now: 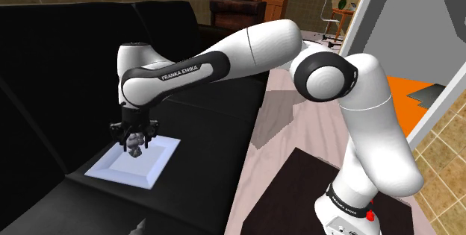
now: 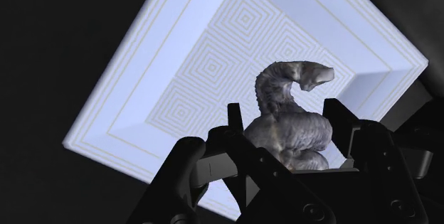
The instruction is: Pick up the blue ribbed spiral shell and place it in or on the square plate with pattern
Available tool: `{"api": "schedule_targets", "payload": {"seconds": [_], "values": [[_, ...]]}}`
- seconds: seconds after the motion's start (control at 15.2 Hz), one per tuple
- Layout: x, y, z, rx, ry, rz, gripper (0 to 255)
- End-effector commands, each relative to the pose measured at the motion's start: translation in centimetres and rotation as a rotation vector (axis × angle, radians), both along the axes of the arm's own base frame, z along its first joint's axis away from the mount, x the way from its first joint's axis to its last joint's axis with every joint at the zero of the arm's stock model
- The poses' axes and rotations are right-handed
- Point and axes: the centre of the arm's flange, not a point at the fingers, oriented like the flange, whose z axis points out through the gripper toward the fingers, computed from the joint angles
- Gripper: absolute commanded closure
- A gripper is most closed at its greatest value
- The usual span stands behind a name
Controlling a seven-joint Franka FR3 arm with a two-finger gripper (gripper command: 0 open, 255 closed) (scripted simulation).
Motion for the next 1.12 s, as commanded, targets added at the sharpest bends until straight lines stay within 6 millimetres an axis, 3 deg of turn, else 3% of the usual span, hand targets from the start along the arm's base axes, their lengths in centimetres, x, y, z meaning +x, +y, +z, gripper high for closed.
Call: {"api": "schedule_targets", "payload": {"seconds": [0.0,0.2,0.73,0.79,1.06], "values": [[-0.1,-0.1,-1.1,0.000,-0.001,0.000,255],[-0.1,-0.1,-2.6,0.000,-0.001,0.000,255],[-0.1,-0.1,-2.6,0.000,-0.001,0.000,255],[-0.1,-0.1,-2.6,0.000,-0.001,0.000,0],[-0.1,-0.1,-2.6,0.000,-0.001,0.000,0]]}}
